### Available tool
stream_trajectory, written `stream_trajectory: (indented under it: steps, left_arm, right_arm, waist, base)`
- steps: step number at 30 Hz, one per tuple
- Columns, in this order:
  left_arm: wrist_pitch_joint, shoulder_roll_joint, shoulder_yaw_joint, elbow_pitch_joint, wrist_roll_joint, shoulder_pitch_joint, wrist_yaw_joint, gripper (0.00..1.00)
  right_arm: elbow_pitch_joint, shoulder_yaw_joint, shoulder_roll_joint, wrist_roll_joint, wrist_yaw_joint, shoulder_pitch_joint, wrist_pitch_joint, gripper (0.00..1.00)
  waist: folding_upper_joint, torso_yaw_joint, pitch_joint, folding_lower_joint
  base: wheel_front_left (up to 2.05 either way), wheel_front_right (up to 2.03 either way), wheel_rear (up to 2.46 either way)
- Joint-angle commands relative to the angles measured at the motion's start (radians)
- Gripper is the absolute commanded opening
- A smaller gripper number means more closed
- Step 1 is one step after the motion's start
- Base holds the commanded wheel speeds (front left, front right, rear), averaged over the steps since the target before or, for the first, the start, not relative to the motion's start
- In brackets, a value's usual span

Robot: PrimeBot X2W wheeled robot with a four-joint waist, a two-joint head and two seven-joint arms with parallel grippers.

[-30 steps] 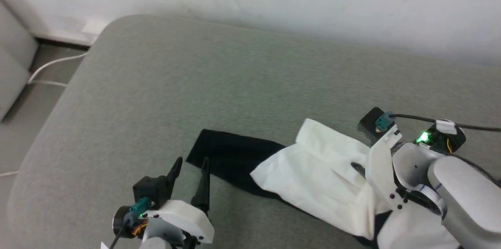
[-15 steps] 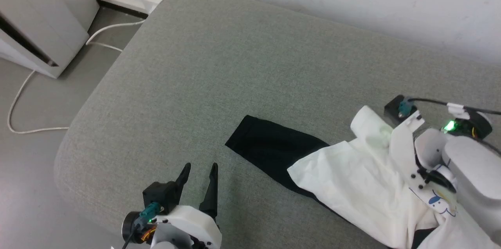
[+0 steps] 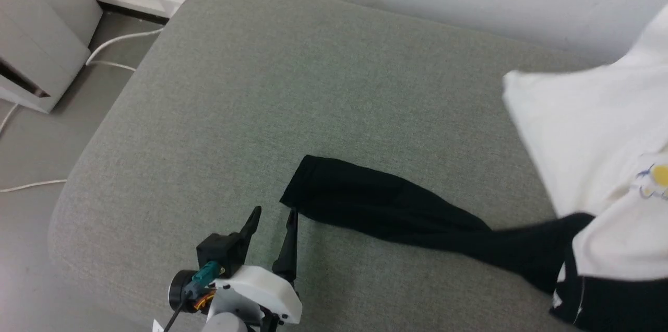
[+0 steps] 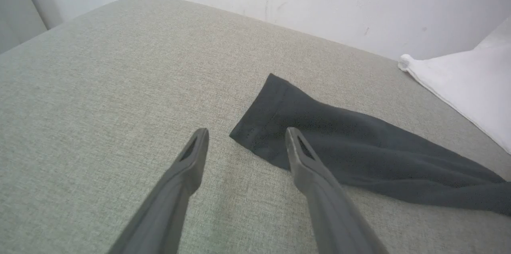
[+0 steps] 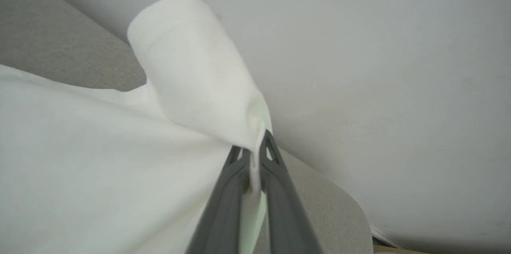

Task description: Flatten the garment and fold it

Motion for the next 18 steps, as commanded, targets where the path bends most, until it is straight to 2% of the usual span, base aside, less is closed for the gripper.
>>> stream_trajectory:
  steps: [1,4,5,6,12,18]
  left_arm:
    - [-0.008,-0.003,-0.004,-0.002,-0.007,-0.015,0.002,1.00]
    - [-0.011,-0.004,-0.011,0.002,-0.010,-0.023,0.001,1.00]
    - [-0.012,-0.004,-0.012,0.004,-0.011,-0.025,0.001,1.00]
    - [-0.013,-0.004,-0.013,0.006,-0.011,-0.028,0.001,1.00]
    - [-0.018,-0.004,-0.015,0.012,-0.013,-0.038,0.003,1.00]
    - [-0.020,0.018,-0.022,0.012,-0.006,-0.031,-0.014,1.00]
  right_arm:
    - [0.030,-0.045,-0.010,-0.046,-0.002,-0.027,-0.035,0.00]
    - [0.085,-0.142,0.005,-0.135,-0.002,-0.035,-0.113,0.00]
    - [0.097,-0.161,0.023,-0.148,-0.002,-0.025,-0.140,0.88]
    - [0.108,-0.179,0.033,-0.165,-0.002,-0.016,-0.167,1.00]
    - [0.153,-0.218,0.137,-0.204,-0.002,0.039,-0.278,1.00]
    - [0.122,-0.210,0.224,-0.158,-0.002,0.066,-0.408,1.00]
  waist:
    - [0.0000,-0.006,0.018,-0.0001]
    - [0.0000,-0.009,0.035,-0.0001]
    - [0.0000,-0.011,0.040,-0.0001]
    - [0.0000,-0.012,0.043,-0.0001]
    - [0.0000,-0.044,0.042,-0.0001]
    - [0.0000,-0.114,-0.008,-0.0001]
  base:
    - [0.00,0.00,0.00]
    - [0.00,0.00,0.00]
    - [0.00,0.00,0.00]
    - [0.00,0.00,0.00]
    - [0.00,0.00,0.00]
    - [0.00,0.00,0.00]
